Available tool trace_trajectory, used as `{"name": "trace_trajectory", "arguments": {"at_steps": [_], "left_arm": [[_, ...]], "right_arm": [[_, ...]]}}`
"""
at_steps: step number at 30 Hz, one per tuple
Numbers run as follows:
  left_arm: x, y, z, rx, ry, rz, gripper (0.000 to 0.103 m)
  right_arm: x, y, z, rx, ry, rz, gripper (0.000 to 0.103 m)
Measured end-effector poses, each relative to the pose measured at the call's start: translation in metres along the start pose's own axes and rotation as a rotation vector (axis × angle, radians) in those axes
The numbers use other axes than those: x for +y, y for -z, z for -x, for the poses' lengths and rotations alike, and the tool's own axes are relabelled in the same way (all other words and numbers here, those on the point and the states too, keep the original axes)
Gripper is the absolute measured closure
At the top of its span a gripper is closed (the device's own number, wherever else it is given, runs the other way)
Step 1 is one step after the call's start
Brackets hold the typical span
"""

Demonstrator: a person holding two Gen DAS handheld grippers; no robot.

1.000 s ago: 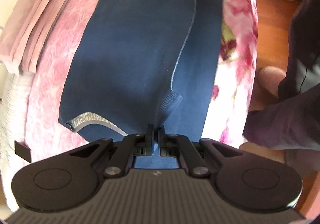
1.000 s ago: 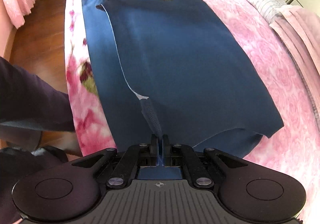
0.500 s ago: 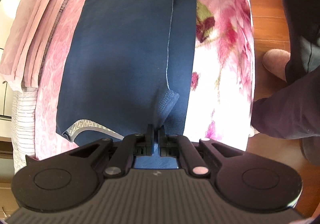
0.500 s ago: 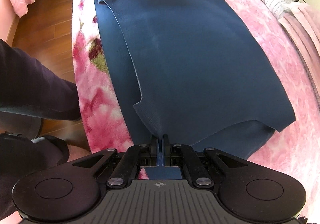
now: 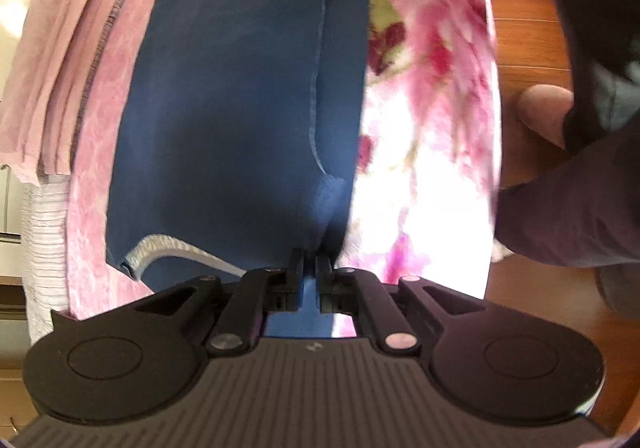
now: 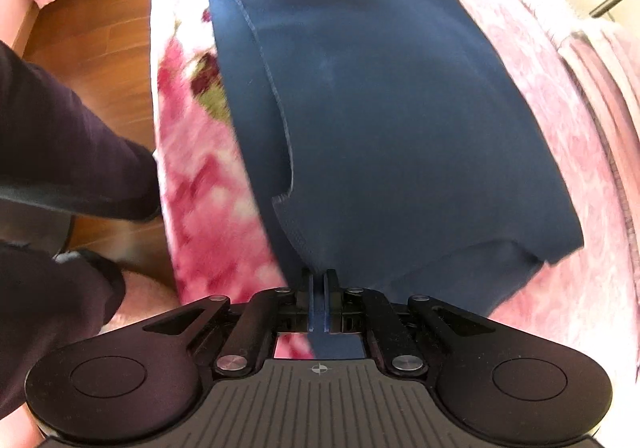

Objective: Fold clothes

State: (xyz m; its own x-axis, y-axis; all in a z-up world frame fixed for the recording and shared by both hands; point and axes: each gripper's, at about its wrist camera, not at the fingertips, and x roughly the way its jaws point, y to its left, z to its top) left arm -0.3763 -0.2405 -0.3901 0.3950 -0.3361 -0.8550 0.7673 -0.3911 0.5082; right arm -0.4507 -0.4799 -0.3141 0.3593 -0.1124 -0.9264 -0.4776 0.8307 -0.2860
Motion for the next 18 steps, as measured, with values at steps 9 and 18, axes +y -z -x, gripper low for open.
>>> {"name": "trace_trajectory", "arguments": {"at_steps": [9, 18], "left_arm": [[0.053, 0.007, 0.032, -0.033, 0.017, 0.428, 0.094], [0.064, 0.008, -0.008, 0.032, 0.107, 0.551, 0.099]], "right_arm": [[-0.043, -0.017, 0.027, -0.087, -0.038, -0.336, 0.101], [-0.068, -0.024, -0.024, -0.076, -0.083, -0.512, 0.101]]}}
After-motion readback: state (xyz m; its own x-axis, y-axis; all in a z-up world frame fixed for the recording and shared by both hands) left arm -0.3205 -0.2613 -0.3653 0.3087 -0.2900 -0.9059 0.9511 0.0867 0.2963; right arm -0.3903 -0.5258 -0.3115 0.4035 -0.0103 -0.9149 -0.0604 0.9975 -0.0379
